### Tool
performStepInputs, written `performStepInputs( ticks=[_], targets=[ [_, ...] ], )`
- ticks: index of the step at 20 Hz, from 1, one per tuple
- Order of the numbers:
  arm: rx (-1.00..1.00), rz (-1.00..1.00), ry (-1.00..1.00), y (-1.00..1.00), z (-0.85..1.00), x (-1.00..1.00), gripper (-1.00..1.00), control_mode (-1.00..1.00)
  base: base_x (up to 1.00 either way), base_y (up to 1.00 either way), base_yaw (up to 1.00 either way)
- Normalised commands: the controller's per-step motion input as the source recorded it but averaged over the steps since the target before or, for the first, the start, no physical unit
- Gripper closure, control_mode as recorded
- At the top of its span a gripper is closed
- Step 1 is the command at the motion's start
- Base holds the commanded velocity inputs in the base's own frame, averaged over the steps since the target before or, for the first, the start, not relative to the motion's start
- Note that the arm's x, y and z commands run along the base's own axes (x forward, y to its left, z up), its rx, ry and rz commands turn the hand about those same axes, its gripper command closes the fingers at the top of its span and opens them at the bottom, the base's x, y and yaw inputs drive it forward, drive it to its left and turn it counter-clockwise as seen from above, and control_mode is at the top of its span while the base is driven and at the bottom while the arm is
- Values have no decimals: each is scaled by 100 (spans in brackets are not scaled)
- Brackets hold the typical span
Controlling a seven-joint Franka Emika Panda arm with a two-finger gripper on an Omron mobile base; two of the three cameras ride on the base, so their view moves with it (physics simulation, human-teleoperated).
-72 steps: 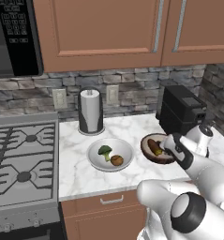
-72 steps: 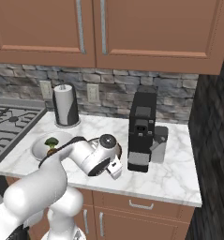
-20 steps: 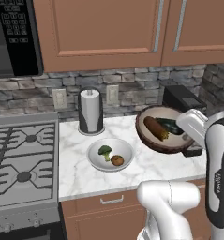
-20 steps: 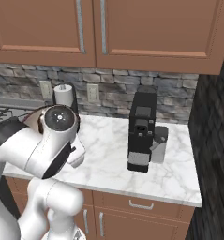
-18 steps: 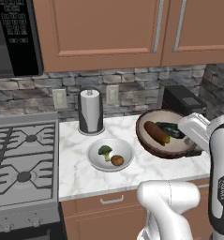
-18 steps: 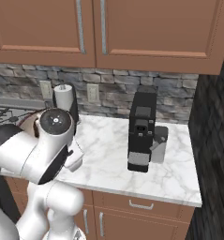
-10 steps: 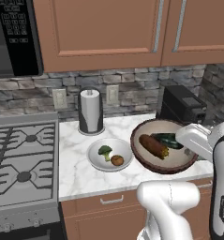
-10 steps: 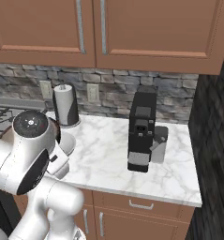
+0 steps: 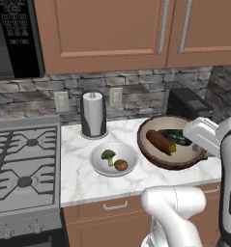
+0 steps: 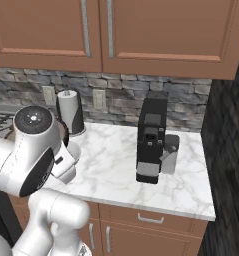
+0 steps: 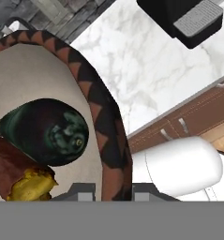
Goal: Place the bowl containing the eggplant and sweet potato in the microwave. Close the microwave door and press the start button to microwave the meal.
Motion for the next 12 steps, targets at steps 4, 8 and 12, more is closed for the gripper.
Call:
performStepInputs(
  ticks=[4, 8, 12],
  targets=[
    [0, 0, 0, -3, 0, -14, 100, -100, 0, 0, 0],
    [0, 0, -1, -3, 1, -26, 100, 100, -25, -3, 0],
    [0, 0, 0, 0, 0, 0, 100, 100, -59, 0, 3]
  ],
)
